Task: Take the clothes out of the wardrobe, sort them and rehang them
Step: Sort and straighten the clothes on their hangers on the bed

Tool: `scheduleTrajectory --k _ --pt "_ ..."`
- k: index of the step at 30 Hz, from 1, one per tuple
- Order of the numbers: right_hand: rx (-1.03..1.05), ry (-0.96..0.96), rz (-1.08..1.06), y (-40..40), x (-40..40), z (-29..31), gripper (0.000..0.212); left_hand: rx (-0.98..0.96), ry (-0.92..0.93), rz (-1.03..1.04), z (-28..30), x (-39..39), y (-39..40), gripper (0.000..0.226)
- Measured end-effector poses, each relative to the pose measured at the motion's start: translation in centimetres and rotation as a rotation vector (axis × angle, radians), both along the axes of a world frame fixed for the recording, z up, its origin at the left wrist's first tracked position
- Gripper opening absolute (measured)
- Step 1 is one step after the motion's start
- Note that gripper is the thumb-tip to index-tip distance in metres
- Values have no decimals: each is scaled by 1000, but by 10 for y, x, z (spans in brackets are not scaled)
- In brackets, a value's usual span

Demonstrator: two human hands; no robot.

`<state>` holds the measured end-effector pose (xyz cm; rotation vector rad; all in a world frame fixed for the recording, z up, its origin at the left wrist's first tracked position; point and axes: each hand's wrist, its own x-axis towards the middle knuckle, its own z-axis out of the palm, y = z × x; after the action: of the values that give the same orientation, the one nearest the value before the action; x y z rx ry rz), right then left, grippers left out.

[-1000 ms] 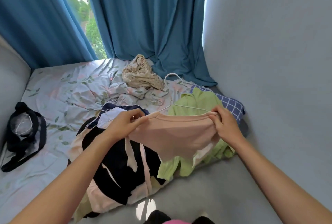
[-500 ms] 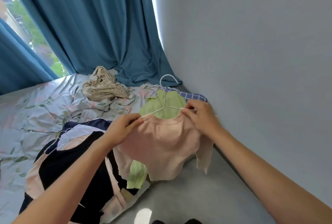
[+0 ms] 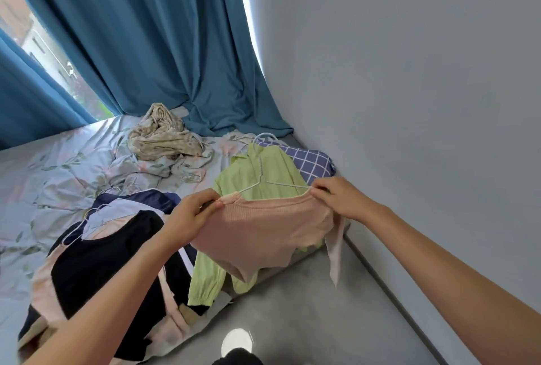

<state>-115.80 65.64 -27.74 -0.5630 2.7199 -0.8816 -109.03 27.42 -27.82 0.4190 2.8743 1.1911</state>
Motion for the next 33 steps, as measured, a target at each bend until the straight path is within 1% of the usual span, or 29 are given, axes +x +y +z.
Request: scheduleTrajectory --k 3,6,8,12,15,19,23,28,31,33 --pt "-88 39 -26 -3 -7 -11 25 -8 -35 5 -6 -2 1 20" --pt "-158 112 -133 -10 -19 -22 23 -67 -106 34 -14 -7 -3 24" --pt "-170 129 -178 -13 -32 -31 22 -65 -155 80 -24 -14 -11 26" --pt "-135 149 -177 -15 -59 -50 20 -54 -213 159 -53 -34 -26 26" --pt "-82 130 -188 -17 -82 -65 20 -33 -236 155 -73 -60 -23 31" --pt "-17 107 -244 -17 -119 -87 22 -76 -216 146 -102 -110 -19 37" --pt "34 71 -258 -26 -158 -106 24 -79 -252 146 -130 -156 -26 28" --pt "78 15 -233 -48 -214 -136 26 -85 -359 173 -166 -199 -44 7" --pt "89 -26 -207 -59 -254 -160 29 -84 -417 231 -192 -225 -49 15" --pt "93 -45 -181 -66 -285 -181 29 -110 -440 299 -214 -247 -53 13"
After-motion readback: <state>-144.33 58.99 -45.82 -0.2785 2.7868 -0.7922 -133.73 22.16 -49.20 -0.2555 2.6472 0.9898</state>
